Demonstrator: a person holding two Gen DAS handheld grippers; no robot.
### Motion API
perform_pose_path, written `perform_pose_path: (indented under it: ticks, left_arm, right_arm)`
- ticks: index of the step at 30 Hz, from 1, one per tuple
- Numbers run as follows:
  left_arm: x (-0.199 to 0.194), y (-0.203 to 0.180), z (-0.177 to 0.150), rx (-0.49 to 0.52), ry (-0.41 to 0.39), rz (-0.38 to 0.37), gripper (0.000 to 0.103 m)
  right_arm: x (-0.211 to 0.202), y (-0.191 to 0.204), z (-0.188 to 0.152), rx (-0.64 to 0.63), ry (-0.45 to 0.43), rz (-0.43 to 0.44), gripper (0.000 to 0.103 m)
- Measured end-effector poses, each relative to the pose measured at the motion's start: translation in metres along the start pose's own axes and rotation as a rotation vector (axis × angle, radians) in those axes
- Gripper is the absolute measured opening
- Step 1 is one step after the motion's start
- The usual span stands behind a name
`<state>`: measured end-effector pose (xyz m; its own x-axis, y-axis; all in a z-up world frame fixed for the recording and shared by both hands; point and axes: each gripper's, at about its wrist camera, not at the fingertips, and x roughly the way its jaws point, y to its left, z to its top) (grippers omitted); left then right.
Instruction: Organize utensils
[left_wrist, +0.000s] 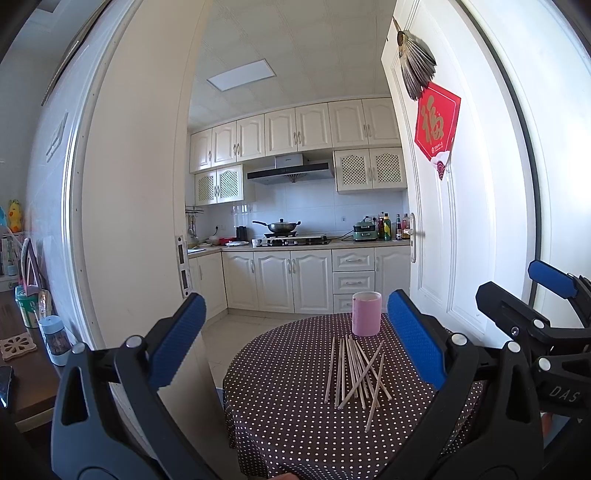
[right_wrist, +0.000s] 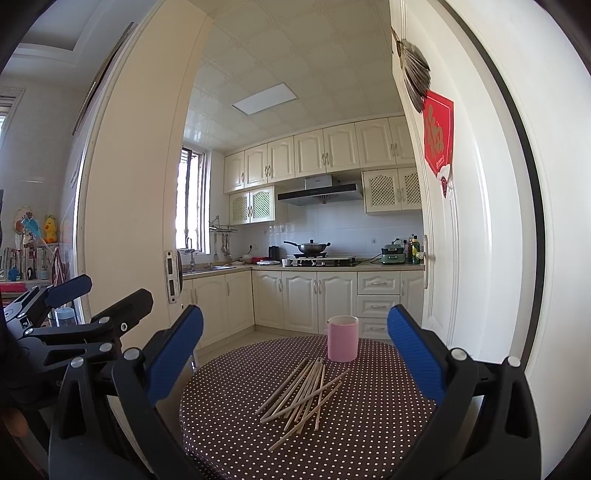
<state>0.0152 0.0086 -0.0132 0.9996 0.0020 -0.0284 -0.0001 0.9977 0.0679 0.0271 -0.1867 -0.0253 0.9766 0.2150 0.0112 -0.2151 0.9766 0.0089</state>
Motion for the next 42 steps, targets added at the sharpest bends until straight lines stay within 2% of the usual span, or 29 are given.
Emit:
perform_pose_path:
  ticks: [13,19,22,24,28,30,33,34,36,40,42]
  left_arm:
    - [0.015,-0.004,-0.01,0.005,0.032,-0.003,0.097]
    - [0.043,-0.006,-0.02,0.004,0.089,-0.052,0.097]
    - [0.069,-0.008,-0.031,0.008,0.155,-0.106,0.097]
    - [0.097,-0.008,-0.044,0.008,0.243,-0.157,0.097]
    - [0.151,-0.008,-0.066,0.012,0.398,-0.242,0.097]
    - [0.174,-0.008,-0.077,0.01,0.459,-0.288,0.097]
    - [0.204,-0.008,-0.091,0.01,0.532,-0.319,0.096]
    - [0.214,-0.008,-0.095,0.008,0.562,-0.324,0.091]
    - [0.235,-0.01,-0.102,-0.007,0.622,-0.347,0.081]
    - [0.269,-0.024,-0.111,0.007,0.716,-0.41,0.073]
    - [0.281,-0.032,-0.114,0.03,0.744,-0.412,0.071]
  right_arm:
    - [0.014,-0.003,-0.008,-0.006,0.036,-0.004,0.096]
    - [0.037,-0.013,-0.017,0.018,0.08,0.061,0.096]
    - [0.065,-0.026,-0.028,0.051,0.175,0.086,0.096]
    - [0.09,-0.039,-0.041,0.081,0.273,0.024,0.096]
    - [0.132,-0.067,-0.07,0.104,0.426,-0.047,0.096]
    - [0.149,-0.078,-0.085,0.117,0.495,-0.044,0.096]
    - [0.173,-0.087,-0.104,0.127,0.564,-0.037,0.096]
    - [0.18,-0.09,-0.108,0.13,0.581,-0.038,0.096]
    - [0.197,-0.097,-0.12,0.151,0.633,-0.023,0.089]
    - [0.234,-0.109,-0.138,0.251,0.747,0.034,0.071]
    - [0.252,-0.111,-0.147,0.302,0.817,0.069,0.063]
